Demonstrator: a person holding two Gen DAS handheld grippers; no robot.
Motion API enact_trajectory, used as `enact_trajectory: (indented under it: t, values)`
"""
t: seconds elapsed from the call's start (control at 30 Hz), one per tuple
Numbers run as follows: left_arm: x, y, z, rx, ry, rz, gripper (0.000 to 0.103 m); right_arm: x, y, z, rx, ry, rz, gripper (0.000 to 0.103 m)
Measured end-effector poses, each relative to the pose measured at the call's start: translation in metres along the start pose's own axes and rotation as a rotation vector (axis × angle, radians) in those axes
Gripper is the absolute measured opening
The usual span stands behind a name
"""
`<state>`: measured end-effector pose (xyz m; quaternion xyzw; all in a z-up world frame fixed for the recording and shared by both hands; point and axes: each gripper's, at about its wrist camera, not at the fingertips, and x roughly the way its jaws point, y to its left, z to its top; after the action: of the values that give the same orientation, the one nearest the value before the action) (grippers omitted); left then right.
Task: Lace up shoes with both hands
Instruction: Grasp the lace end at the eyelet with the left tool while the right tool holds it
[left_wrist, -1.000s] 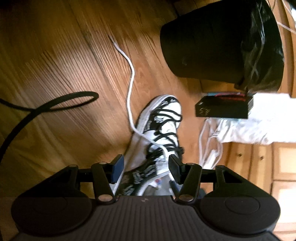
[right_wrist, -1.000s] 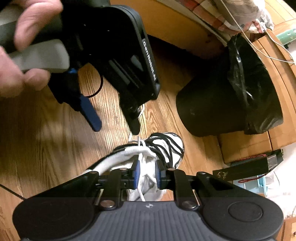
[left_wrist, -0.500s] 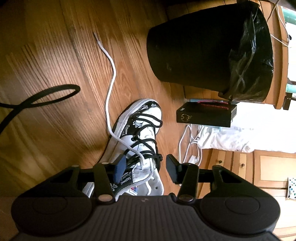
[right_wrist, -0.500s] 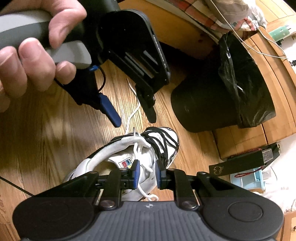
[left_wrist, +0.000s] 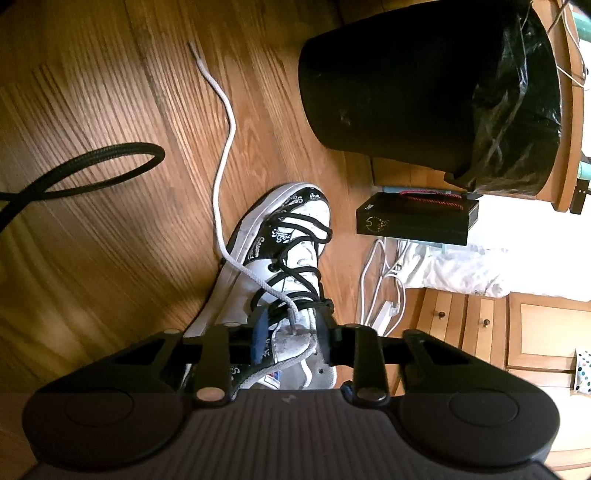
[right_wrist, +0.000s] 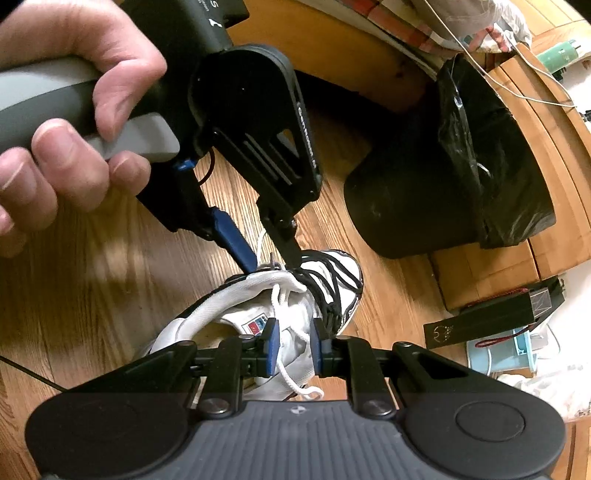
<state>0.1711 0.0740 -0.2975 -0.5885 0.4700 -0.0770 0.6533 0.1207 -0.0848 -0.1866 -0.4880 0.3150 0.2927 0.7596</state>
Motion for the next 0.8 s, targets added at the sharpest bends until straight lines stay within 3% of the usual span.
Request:
enact_trajectory:
  t: [0.2,0.8]
  values:
    - [0.0010,-0.0011,-0.0003,0.021,-0.003,-0.009,0.006,-0.0003,0.0014,0.0009,-0.005,0.001,0.003,0.019]
    - [-0.0060,-0.0002,-0.0004,0.040,-0.049,-0.006,0.003,-0.0010,0.0024,-0.0006,-0.009,0.003,-0.001,0.019]
